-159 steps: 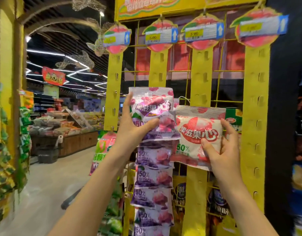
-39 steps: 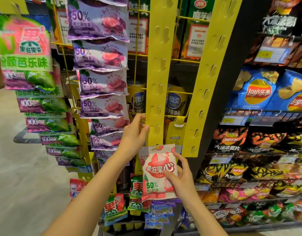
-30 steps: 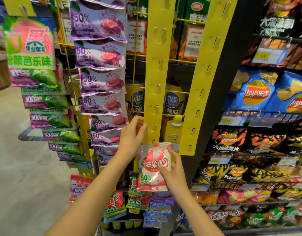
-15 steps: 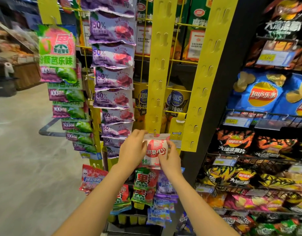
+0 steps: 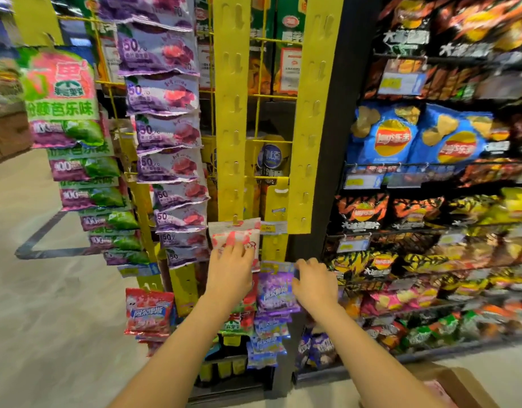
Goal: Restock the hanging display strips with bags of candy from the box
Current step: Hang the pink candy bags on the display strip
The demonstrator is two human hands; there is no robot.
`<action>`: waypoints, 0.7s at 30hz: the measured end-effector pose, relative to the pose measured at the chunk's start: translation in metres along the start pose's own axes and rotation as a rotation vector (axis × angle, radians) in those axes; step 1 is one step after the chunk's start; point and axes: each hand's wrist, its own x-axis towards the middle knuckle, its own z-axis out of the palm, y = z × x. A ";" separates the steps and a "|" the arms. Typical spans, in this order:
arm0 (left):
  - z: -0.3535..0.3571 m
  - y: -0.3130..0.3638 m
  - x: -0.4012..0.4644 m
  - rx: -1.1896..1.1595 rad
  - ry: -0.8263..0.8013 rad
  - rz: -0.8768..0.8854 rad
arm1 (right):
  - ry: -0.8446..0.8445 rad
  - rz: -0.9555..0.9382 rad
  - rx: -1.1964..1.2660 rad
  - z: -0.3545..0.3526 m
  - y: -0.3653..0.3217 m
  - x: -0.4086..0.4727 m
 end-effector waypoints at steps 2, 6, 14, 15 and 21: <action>0.005 0.015 -0.007 -0.019 -0.022 0.055 | -0.017 0.036 -0.059 0.000 0.018 -0.019; 0.015 0.055 -0.019 -0.068 -0.069 0.177 | -0.050 0.134 -0.132 -0.005 0.059 -0.055; 0.033 0.152 -0.030 -0.129 -0.156 0.321 | -0.149 0.261 -0.207 -0.005 0.153 -0.110; 0.036 0.166 -0.030 -0.133 -0.155 0.341 | -0.163 0.285 -0.203 -0.004 0.167 -0.115; 0.044 0.260 -0.026 -0.194 -0.298 0.368 | -0.253 0.413 -0.195 0.000 0.268 -0.141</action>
